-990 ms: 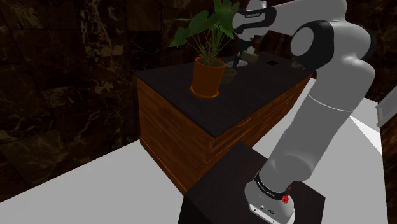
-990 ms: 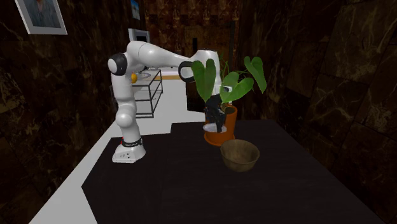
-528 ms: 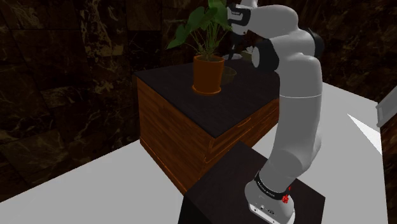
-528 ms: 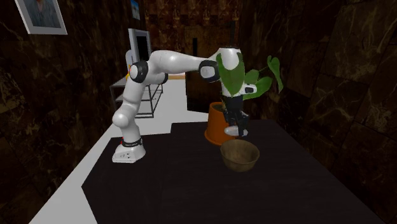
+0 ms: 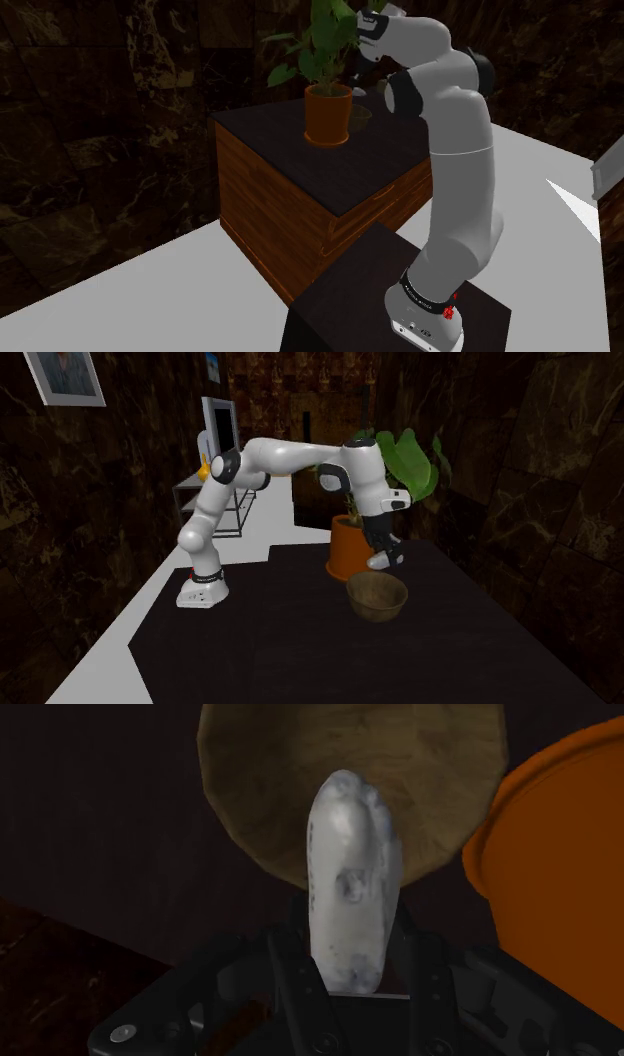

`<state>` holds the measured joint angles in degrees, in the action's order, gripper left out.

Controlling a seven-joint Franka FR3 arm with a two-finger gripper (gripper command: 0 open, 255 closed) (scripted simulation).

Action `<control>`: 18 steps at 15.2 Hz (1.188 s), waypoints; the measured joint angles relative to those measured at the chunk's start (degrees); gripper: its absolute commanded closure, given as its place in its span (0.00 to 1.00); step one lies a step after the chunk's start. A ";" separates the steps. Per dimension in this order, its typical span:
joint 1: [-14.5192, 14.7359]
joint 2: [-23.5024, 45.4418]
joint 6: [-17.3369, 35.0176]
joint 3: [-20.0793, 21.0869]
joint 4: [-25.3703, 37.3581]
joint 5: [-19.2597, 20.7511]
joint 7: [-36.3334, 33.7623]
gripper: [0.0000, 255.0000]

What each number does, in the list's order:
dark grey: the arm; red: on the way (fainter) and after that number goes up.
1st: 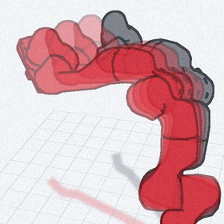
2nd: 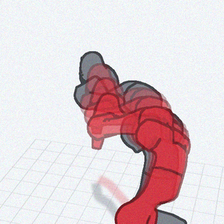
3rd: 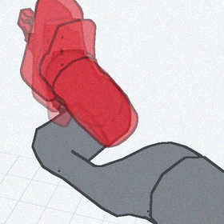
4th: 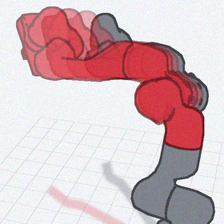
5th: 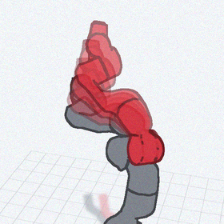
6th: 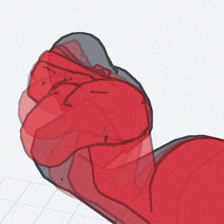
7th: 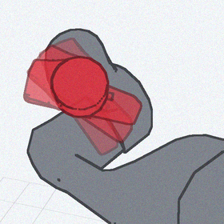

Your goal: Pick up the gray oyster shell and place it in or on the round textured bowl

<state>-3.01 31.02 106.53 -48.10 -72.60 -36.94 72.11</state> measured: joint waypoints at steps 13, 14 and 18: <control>14.19 21.07 -7.47 -31.79 -2.19 -17.70 12.68 0.00; 14.11 21.33 -7.54 -31.86 -2.02 -17.40 12.72 0.00; 14.36 21.50 -7.63 -32.08 -2.23 -16.95 12.85 0.00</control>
<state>11.36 52.52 98.90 -80.19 -74.83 -53.89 84.96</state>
